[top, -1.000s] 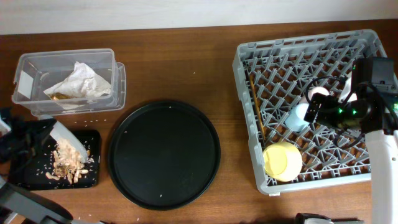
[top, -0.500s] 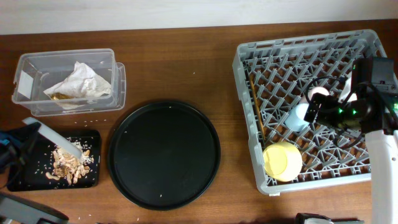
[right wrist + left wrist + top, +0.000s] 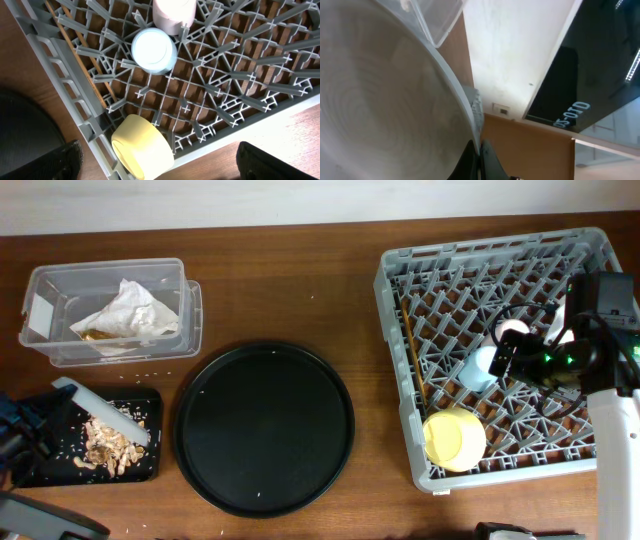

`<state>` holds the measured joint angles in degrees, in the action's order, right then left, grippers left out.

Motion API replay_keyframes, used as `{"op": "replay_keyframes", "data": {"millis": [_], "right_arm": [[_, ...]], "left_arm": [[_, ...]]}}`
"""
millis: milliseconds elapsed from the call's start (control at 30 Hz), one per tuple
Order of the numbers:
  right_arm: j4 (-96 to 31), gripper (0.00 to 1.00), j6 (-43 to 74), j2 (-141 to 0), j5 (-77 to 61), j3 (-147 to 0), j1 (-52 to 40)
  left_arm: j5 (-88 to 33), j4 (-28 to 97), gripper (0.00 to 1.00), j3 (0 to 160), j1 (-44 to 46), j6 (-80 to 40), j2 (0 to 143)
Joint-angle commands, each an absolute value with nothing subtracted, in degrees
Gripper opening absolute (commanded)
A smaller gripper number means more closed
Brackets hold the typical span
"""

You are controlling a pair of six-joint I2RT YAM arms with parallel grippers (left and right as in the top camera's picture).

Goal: Sort waste into correct bins and load items into the dishwasher rack
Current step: 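Tilt the plate to dump the food scraps onto the black tray, then carry the empty plate back onto the round black tray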

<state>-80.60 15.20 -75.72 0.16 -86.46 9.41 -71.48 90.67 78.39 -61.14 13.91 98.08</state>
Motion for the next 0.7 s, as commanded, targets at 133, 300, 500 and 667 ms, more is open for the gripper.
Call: {"op": "replay_keyframes", "data": {"millis": [133, 300, 500, 667], "right_arm": [[-80.6, 0.99, 15.5, -75.8, 0.9, -87.3, 9.8], [-80.6, 0.99, 15.5, -75.8, 0.9, -87.3, 9.8], [-80.6, 0.99, 15.5, -75.8, 0.9, -87.3, 9.8], [-80.6, 0.99, 15.5, -75.8, 0.9, -87.3, 9.8]], "left_arm": [[-62.5, 96.8, 0.01, 78.4, -55.3, 18.0, 95.3], [-53.0, 96.7, 0.01, 78.4, -43.8, 14.6, 91.0], [-47.7, 92.8, 0.01, 78.3, -24.8, 14.1, 88.4], [-40.1, 78.7, 0.01, 72.5, -6.8, -2.8, 88.4]]}}
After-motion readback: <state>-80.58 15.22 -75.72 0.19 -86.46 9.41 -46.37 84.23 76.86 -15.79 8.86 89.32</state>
